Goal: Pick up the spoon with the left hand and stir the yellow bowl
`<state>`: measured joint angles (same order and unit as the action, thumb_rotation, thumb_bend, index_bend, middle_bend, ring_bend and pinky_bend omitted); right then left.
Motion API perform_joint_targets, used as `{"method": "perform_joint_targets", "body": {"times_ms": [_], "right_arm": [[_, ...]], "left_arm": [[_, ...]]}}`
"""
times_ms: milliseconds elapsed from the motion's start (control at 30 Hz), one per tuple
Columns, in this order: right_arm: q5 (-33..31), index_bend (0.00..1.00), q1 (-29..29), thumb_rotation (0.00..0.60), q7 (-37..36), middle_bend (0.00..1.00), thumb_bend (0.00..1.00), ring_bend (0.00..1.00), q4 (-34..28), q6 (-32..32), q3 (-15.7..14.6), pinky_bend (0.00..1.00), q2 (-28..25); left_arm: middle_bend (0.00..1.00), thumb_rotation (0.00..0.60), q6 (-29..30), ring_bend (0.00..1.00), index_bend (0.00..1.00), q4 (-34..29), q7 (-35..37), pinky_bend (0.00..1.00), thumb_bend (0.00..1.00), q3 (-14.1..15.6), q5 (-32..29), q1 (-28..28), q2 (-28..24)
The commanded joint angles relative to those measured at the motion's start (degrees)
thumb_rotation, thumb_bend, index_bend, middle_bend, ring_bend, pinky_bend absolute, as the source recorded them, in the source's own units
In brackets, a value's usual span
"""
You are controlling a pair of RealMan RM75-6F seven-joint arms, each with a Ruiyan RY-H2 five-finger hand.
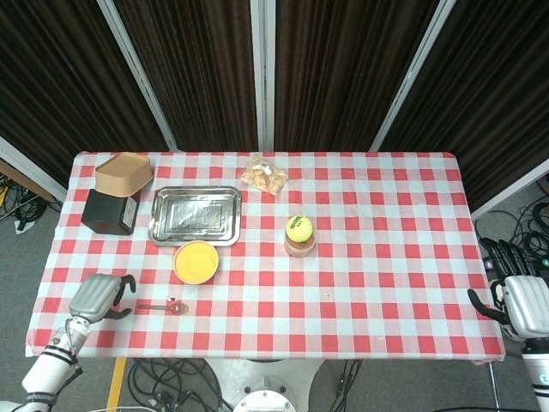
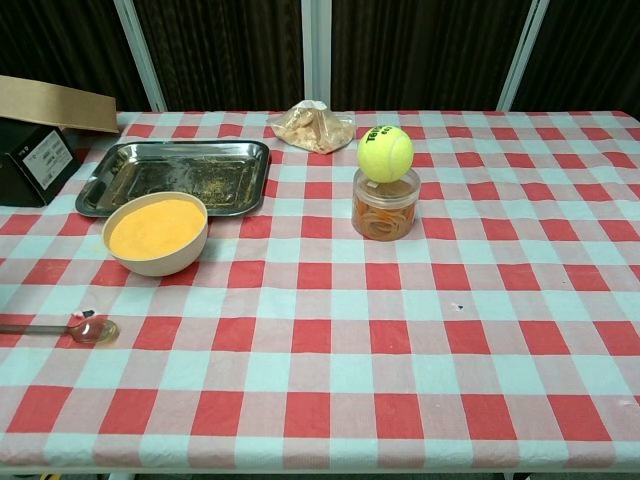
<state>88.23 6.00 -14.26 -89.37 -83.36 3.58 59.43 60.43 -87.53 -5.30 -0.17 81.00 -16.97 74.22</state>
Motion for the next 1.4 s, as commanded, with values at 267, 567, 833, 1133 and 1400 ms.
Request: {"method": "perform_joint_targets", "body": {"times_ms": [267, 567, 833, 1133, 1400], "right_arm": [[0.04, 0.0, -0.06, 0.6, 0.23, 0.08, 0.27, 0.0, -0.24, -0.06, -0.21, 0.0, 0.03], [-0.24, 0.0, -0.25, 0.6, 0.0, 0.08, 0.27, 0.0, -0.02, -0.07, -0.37, 0.0, 0.02], [-0.5, 0.0, -0.3, 0.6, -0.36, 0.08, 0.27, 0.0, 0.39, 0.08, -0.42, 0.0, 0.11], [-0.65, 0.0, -0.35, 0.6, -0.29, 0.08, 0.27, 0.0, 0.43, 0.17, -0.48, 0.0, 0.12], [-0.73, 0.0, -0.46, 0.6, -0.09, 0.08, 0.27, 0.0, 0.23, 0.05, -0.48, 0.0, 0.07]], "left_arm": [[0.93, 0.6, -3.0, 0.9, 0.58, 1.37, -1.73, 0.97, 0.22, 0.74, -4.15, -1.05, 5.25], [0.95, 0.6, -4.02, 0.92, 0.58, 1.89, -4.03, 0.97, 0.31, 0.07, -7.54, -2.01, 7.51], [0.96, 0.6, -5.36, 0.93, 0.57, 2.1, -5.5, 0.97, 0.33, 0.05, -9.94, -2.9, 8.23], [0.96, 0.6, -6.27, 0.93, 0.57, 2.53, -5.85, 0.97, 0.37, 0.25, -11.07, -3.7, 8.7], [0.97, 0.6, -5.0, 0.93, 0.61, 2.15, -5.46, 0.97, 0.38, 0.41, -10.51, -3.63, 8.5]]}}
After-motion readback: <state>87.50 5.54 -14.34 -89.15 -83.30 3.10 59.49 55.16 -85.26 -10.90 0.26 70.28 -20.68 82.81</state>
